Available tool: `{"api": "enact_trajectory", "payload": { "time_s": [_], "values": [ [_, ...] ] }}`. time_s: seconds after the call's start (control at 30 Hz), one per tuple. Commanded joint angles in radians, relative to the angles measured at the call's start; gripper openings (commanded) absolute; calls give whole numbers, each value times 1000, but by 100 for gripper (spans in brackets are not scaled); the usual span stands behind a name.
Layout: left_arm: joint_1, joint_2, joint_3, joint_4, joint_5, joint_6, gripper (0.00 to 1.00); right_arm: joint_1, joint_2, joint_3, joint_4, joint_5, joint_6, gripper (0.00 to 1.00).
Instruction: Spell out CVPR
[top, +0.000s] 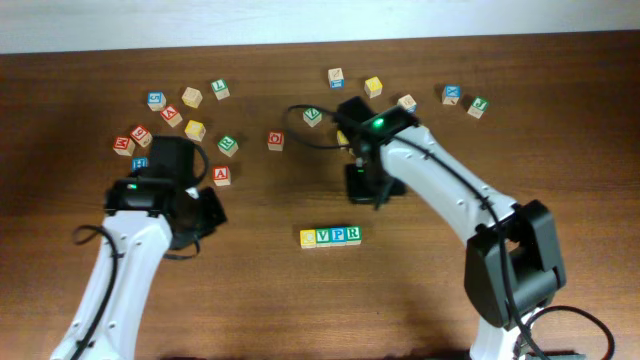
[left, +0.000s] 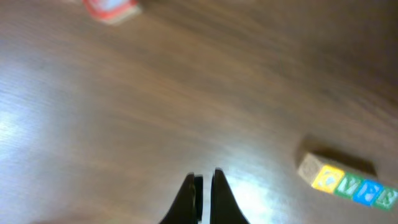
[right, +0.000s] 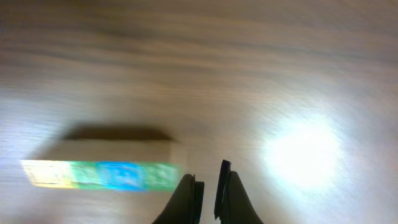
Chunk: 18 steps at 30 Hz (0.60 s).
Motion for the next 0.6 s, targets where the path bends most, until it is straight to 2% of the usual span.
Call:
{"api": "enact_trajectory", "payload": {
  "time_s": [0.0, 0.1, 0.23, 0.33, 0.57],
  "values": [
    [-72, 35, -132, 113, 150, 69, 0, -80, -3, -86, -67, -46, -140, 4],
    [-161, 134, -150, 209, 163, 63, 0, -103, -3, -214, 7, -157, -178, 4],
    [-269, 303, -150, 326, 191, 11, 0, -102, -3, -274, 102, -227, -174, 4],
    [-283, 348, -150, 356, 195, -11, 0, -100, -3, -295, 136, -266, -167, 4],
    [-286, 354, -150, 403, 324, -10, 0, -94, -3, -352, 254, -397, -167, 4]
  ]
}}
